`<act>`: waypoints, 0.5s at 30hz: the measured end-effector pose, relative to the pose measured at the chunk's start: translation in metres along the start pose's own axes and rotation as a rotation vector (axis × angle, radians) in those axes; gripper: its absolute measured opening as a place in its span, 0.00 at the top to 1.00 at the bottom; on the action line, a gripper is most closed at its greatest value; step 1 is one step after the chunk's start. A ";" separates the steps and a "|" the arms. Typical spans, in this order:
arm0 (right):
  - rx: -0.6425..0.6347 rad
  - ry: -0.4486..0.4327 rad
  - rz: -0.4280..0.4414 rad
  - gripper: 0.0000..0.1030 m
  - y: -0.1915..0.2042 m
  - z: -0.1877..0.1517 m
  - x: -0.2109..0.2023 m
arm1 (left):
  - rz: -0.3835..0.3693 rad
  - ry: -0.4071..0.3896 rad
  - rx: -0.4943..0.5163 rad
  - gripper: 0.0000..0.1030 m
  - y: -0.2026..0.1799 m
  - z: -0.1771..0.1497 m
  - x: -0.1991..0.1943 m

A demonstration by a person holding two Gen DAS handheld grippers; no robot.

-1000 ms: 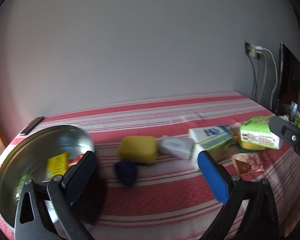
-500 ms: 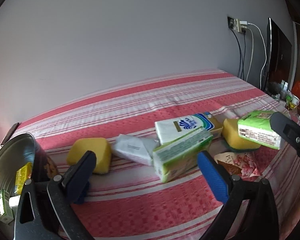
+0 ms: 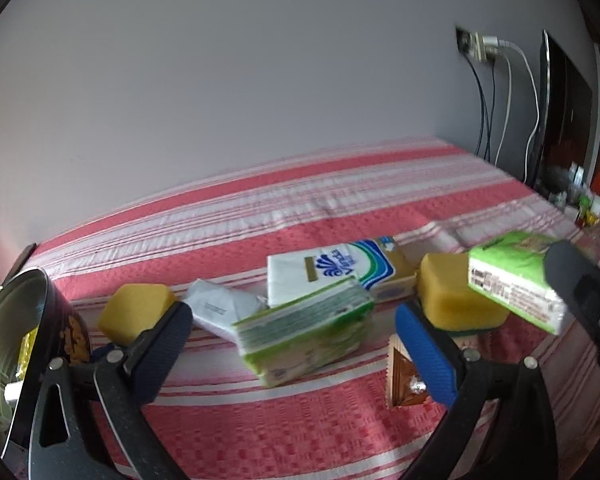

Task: Organize objects
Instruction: 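Grasp a white wrapped soap bar with the right tool while the left grasps a green tissue pack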

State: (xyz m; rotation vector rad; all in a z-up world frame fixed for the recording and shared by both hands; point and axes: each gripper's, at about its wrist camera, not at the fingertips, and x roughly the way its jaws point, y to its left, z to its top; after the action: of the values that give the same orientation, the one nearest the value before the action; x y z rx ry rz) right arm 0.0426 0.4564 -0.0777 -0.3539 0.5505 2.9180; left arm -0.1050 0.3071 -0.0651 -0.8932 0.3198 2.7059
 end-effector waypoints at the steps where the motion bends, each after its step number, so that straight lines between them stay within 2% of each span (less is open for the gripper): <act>1: 0.003 -0.001 0.003 0.51 -0.001 0.000 0.000 | 0.003 0.010 -0.002 0.00 -0.001 0.001 0.003; 6: 0.005 0.001 0.019 0.51 -0.001 0.000 0.001 | 0.014 0.083 -0.038 0.01 0.003 0.006 0.023; 7: 0.006 0.001 0.020 0.51 -0.001 0.000 0.001 | 0.008 0.087 -0.046 0.07 0.003 0.005 0.023; 8: 0.007 0.002 0.022 0.51 -0.001 0.000 0.001 | -0.012 0.091 -0.052 0.24 0.005 0.005 0.024; 9: 0.008 0.003 0.023 0.51 -0.001 0.000 0.001 | -0.034 0.092 -0.054 0.30 0.007 0.004 0.023; 15: 0.008 0.002 0.026 0.51 -0.002 0.000 0.000 | -0.071 0.058 -0.064 0.30 0.013 0.001 0.014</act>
State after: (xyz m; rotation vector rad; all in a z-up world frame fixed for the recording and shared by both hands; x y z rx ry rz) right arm 0.0425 0.4582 -0.0785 -0.3514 0.5706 2.9398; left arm -0.1201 0.2975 -0.0714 -0.9835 0.2108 2.6421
